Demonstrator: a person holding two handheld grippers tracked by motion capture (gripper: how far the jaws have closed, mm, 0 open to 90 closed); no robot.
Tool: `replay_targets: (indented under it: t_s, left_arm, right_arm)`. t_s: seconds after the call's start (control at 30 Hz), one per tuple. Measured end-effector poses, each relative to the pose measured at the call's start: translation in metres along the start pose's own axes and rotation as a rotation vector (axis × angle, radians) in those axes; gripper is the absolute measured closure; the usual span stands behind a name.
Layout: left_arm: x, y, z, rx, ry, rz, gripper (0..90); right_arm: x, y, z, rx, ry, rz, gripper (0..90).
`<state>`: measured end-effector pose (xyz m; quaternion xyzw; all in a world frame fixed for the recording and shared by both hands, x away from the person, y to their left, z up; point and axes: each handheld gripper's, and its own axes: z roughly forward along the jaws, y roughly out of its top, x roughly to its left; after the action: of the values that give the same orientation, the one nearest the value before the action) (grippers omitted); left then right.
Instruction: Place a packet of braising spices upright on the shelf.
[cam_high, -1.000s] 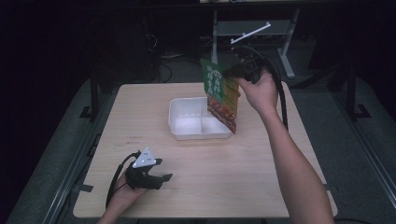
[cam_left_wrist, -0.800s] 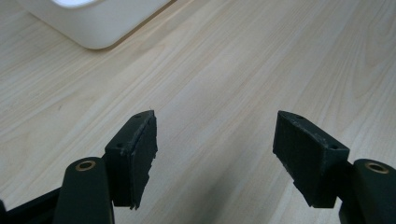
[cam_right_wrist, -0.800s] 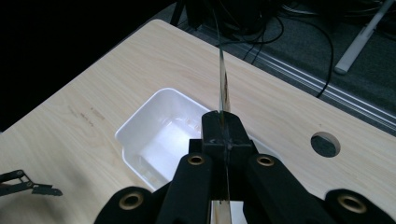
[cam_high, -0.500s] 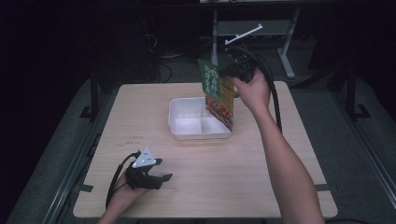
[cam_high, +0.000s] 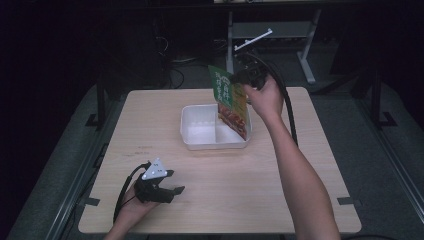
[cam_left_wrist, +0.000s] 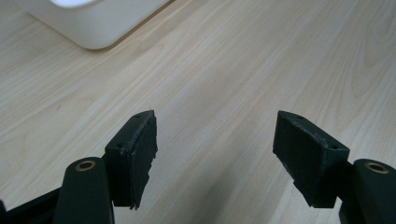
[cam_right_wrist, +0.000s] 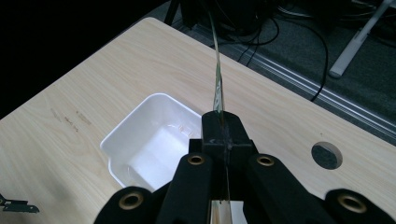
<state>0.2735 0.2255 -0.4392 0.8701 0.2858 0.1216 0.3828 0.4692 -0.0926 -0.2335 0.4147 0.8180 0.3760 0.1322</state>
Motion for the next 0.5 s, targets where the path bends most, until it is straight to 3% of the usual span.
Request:
replay_targets:
  t_s: [0.5]
  left_arm:
    - [0.000, 0.000, -0.001, -0.001, -0.001, 0.001, 29.8]
  right_arm:
    - [0.005, 0.000, 0.014, 0.002, -0.009, -0.020, 89.6]
